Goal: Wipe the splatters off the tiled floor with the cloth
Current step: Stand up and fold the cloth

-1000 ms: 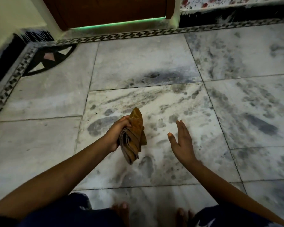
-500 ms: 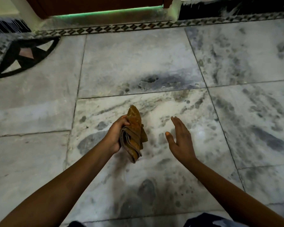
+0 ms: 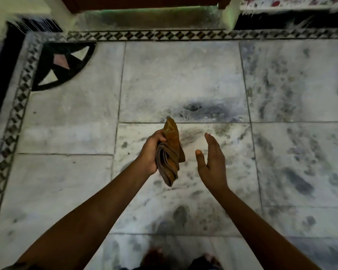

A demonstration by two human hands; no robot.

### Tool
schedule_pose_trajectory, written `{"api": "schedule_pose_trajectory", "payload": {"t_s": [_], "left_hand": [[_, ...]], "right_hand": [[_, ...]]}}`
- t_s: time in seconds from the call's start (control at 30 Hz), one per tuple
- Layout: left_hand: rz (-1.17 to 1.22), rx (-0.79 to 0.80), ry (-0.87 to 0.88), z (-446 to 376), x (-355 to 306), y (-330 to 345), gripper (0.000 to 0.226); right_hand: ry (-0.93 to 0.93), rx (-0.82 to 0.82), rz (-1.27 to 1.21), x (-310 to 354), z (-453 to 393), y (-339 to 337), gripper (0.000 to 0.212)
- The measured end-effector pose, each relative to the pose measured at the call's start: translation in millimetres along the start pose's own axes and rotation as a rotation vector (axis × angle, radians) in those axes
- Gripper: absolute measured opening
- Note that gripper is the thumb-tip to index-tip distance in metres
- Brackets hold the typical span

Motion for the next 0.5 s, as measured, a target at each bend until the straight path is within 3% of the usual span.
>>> {"api": "schedule_pose_trajectory", "payload": {"t_s": [0.3, 0.5], "left_hand": [[0.018, -0.04, -0.003, 218.8, -64.3, 62.1, 0.034], [0.125, -0.031, 0.034, 381.7, -98.8, 115.5, 0.032]], "right_hand": [[0.058, 0.032, -0.091, 182.2, 53.5, -120.4, 0.057], [-0.003, 0.073, -0.096, 306.0, 87.0, -198.6, 0.048]]}}
Point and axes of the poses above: each hand's wrist, its own z-axis away from the middle knuckle, its own y-axis out of the palm, x = y × z, the point moved 9 cm from there along -z, towards the middle knuckle, and after that the axes turned 6 degrees about -y, right-handed, at the moved point
